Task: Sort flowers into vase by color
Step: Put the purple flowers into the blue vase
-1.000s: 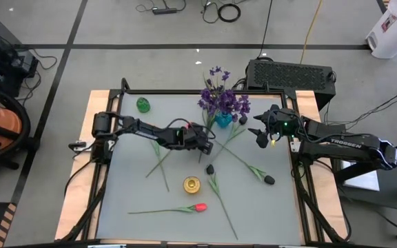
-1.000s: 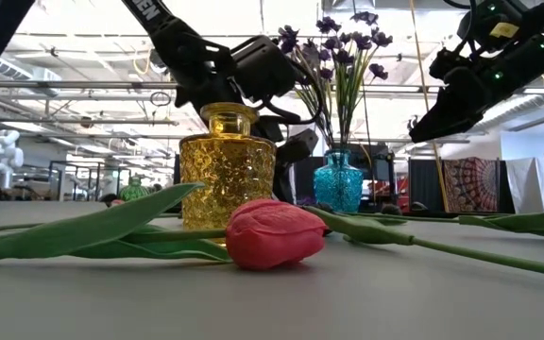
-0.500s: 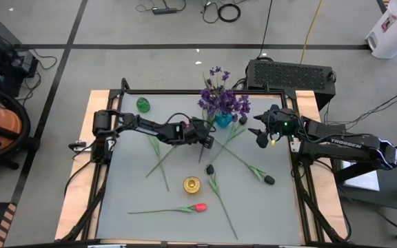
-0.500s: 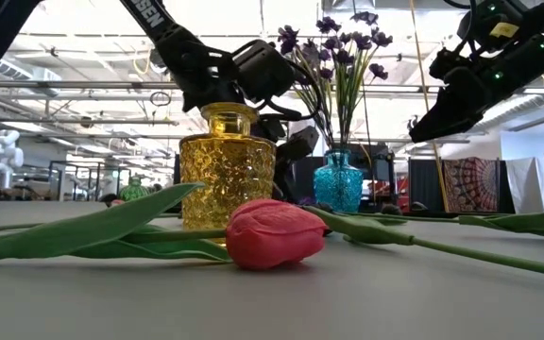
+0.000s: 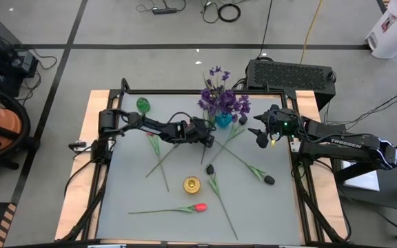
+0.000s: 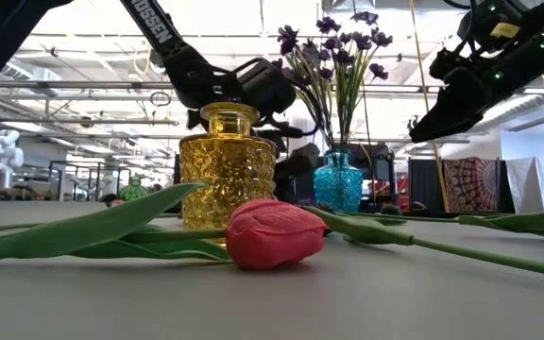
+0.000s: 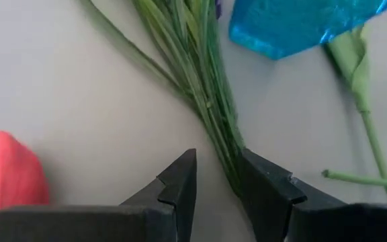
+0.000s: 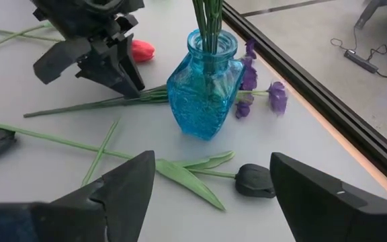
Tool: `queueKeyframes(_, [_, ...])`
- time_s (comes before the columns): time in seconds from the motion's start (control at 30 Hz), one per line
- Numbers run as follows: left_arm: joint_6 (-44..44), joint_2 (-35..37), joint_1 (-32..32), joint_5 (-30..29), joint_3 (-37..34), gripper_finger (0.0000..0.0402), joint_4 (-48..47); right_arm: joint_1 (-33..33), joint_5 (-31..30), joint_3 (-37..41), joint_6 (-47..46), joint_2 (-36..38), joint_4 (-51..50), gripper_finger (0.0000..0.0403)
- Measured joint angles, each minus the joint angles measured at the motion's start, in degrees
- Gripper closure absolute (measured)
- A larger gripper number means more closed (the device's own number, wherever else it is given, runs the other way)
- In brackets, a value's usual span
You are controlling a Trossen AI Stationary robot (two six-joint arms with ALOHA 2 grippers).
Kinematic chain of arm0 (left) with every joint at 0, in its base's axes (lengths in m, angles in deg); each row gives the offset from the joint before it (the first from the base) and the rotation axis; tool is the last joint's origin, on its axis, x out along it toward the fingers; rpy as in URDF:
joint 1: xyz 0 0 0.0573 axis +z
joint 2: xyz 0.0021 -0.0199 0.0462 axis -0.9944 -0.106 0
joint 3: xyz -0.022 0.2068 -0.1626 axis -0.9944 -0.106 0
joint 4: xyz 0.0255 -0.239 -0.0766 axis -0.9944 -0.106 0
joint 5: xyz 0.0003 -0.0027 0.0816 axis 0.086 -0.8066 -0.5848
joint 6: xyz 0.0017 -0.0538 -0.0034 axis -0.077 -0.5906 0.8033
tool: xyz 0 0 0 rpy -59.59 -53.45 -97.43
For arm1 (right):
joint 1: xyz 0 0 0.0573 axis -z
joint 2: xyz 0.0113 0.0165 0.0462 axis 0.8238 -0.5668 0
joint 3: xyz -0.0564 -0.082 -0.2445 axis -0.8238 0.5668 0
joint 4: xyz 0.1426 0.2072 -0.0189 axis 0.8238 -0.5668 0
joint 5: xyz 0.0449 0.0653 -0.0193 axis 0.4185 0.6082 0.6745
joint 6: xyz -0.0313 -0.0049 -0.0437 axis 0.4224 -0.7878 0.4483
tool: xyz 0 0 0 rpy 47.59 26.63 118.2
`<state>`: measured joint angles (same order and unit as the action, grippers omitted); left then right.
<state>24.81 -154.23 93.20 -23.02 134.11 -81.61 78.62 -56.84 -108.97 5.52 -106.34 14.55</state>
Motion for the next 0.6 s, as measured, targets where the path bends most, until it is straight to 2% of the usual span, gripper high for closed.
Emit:
queueKeyframes(0.07, [-0.3,0.0,-0.1,1.5,0.0,0.0285,0.7,0.0,0.0,0.0,0.0,0.0,0.0,0.0117])
queueKeyframes(0.6, [-0.4,0.0,-1.1,2.4,0.0,0.0285,4.3,0.0,0.0,0.0,-0.2,0.0,-0.1,0.0117])
